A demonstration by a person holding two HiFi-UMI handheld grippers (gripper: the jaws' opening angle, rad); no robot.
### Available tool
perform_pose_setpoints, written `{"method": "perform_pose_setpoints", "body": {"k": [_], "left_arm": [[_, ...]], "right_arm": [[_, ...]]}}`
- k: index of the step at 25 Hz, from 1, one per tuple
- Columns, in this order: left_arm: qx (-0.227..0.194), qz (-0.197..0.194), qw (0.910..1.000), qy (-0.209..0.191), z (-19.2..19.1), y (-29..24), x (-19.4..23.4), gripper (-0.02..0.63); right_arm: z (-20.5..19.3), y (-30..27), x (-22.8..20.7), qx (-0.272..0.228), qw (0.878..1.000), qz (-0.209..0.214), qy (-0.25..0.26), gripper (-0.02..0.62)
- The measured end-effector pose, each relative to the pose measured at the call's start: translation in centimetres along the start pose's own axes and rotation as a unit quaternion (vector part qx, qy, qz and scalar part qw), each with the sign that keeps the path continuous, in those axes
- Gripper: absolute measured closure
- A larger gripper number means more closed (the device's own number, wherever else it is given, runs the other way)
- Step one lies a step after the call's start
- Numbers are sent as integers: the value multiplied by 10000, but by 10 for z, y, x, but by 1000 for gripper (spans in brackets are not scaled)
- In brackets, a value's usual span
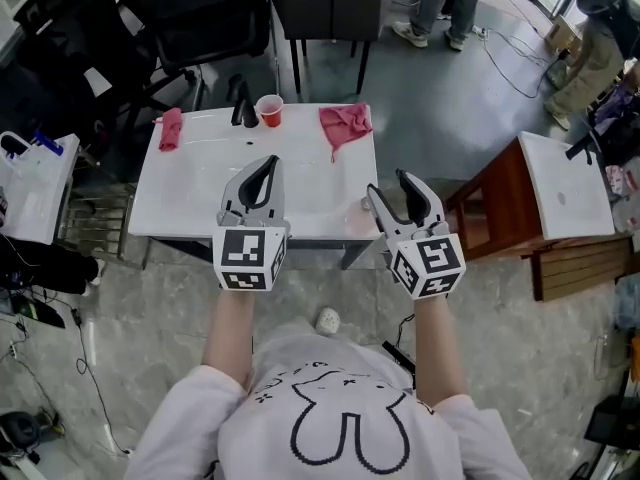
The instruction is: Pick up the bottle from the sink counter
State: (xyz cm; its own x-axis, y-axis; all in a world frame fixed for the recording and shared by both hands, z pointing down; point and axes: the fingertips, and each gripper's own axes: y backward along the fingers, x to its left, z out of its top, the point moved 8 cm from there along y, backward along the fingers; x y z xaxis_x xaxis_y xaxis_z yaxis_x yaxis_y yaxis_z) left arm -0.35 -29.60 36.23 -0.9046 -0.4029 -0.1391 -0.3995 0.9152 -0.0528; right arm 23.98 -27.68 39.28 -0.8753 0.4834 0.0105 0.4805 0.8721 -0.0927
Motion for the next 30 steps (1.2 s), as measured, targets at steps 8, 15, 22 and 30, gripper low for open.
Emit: {"method": "perform_pose_setpoints", "body": {"k": [8, 15, 22, 30], "left_arm": [[194, -44, 9997, -105, -13, -8, 4, 597], [368, -138, 9991, -143, -27, -11, 10, 597], [486, -184, 9985, -151, -37, -9, 18, 597], [556, -189, 9982, -144, -46, -5, 24, 597]], "right_arm": [[-51, -28, 1, 424, 9988, 115, -200, 344], [-91, -44, 1, 894, 9955, 0, -329, 344], [-118, -58, 5, 1186, 9921, -121, -389, 344], [-134, -62, 6, 1339, 9900, -372, -239, 362]]}}
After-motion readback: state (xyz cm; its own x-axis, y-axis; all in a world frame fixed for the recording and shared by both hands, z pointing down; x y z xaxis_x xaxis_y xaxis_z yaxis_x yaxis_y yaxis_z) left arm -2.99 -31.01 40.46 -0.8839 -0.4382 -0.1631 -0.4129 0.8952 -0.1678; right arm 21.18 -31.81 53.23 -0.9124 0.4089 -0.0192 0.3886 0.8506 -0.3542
